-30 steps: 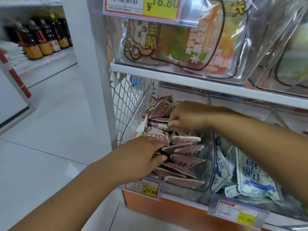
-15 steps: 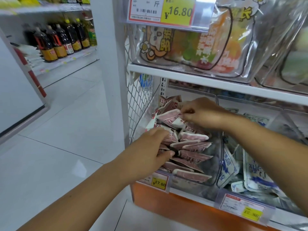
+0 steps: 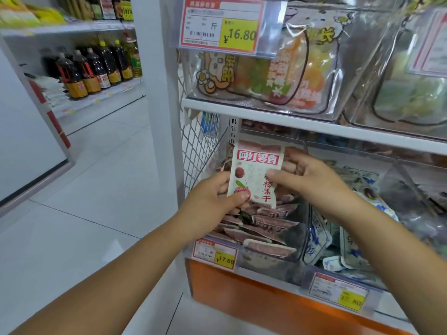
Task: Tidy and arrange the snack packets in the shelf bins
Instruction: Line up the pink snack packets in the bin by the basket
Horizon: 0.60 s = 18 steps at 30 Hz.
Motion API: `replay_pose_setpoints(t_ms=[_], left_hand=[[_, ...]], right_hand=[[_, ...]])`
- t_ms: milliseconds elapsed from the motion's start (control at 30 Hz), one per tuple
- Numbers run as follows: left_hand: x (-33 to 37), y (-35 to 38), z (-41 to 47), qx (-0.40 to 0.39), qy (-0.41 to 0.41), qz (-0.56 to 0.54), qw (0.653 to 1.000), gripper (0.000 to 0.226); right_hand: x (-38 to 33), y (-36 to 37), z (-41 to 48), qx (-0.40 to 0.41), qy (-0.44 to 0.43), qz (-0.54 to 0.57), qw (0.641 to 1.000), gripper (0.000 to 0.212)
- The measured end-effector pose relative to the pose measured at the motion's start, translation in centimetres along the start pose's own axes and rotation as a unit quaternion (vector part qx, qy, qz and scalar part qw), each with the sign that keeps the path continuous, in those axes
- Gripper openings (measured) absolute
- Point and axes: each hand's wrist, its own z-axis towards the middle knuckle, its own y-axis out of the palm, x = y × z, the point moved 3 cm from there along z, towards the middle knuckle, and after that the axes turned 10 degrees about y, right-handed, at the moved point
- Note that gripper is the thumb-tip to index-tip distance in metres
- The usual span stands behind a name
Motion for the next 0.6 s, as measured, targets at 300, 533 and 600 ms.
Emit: replay_pose_setpoints(t_ms=[300, 533, 600], left_hand=[[0.3, 1.2, -0.3, -0.060, 0.038, 0.149, 0.986, 0.045], [-1.7, 0.4, -0.3, -0.093, 0.022, 0.228, 0.969, 0.034], [-1.8, 0.4, -0.3, -0.095, 0.023, 0.233, 0.968, 0.038]], right_hand=[[-1.6, -2.1, -2.1, 0.112, -0.022, -0.169, 0.979, 0.022], [-1.8, -0.9, -4.1, 0.091, -0.087, -0.506, 0.854, 0.024], [-1.9, -0.6, -3.8, 0.085, -0.104, -0.552, 0.823, 0.022]])
